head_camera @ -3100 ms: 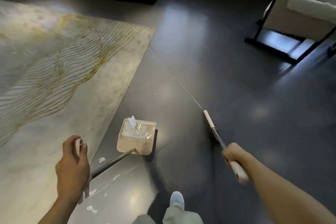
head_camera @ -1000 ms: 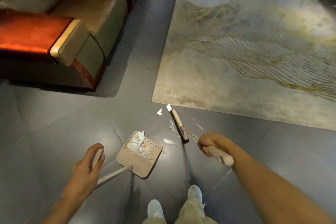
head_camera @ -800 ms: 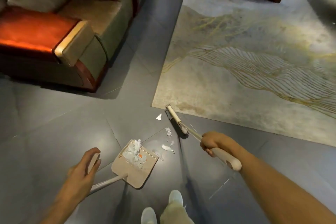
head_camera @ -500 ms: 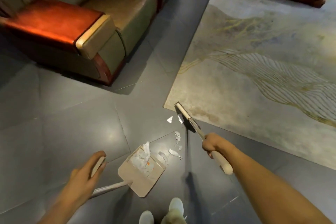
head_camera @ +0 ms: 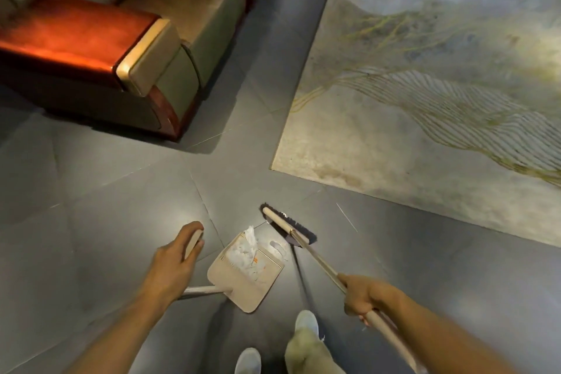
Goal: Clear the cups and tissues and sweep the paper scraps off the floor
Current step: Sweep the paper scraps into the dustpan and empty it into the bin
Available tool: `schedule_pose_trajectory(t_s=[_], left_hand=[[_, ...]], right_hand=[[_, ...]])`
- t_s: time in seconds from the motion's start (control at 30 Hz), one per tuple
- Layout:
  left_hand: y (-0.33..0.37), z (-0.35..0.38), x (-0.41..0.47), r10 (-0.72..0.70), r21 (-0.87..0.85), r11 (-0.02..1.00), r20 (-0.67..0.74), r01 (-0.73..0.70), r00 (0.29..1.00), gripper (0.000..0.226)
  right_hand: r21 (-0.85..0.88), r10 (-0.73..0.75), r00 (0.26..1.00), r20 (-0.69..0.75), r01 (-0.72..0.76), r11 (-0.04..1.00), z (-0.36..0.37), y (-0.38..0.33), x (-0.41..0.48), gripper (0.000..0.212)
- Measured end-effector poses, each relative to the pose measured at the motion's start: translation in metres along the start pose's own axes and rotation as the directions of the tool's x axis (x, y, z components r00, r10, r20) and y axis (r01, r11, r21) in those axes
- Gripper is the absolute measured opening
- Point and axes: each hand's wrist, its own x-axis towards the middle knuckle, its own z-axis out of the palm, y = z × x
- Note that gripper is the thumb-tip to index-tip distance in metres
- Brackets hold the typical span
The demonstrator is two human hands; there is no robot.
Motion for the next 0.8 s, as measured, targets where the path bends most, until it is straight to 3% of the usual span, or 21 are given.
schedule_pose_trajectory(t_s=[0.1, 0.2, 0.37, 0.57, 0.8], left_hand=[[-0.001, 0.003, 0.004, 0.058, 0.003, 0.998, 0.006, -0.058, 0.998, 0.026], [-0.005, 0.003, 0.003, 0.095, -0.055, 0.994, 0.042, -0.093, 0.995, 0.021], [-0.009, -0.003, -0.003, 0.183, -0.006, 0.983, 0.159, -0.184, 0.970, 0.026], [-0.013, -0.009, -0.010, 0.214, 0.063, 0.972, 0.178, -0.228, 0.961, 0.030], [-0.023, -0.004, -0.003, 0.221, 0.062, 0.970, 0.179, -0.235, 0.959, 0.029]], right_hand=[[-0.042, -0.038, 0.998, 0.040, 0.040, 0.998, 0.033, -0.011, -0.032, 0.056], [0.112, -0.068, 0.997, 0.048, 0.062, 0.992, 0.049, -0.017, -0.060, 0.038], [0.239, -0.070, 0.997, -0.024, 0.074, 0.968, 0.068, -0.016, -0.085, 0.053], [0.396, -0.024, 0.996, -0.083, 0.055, 0.916, 0.074, -0.008, -0.085, 0.047], [0.354, 0.087, 0.990, -0.112, -0.042, 0.934, 0.086, -0.019, -0.060, 0.037]])
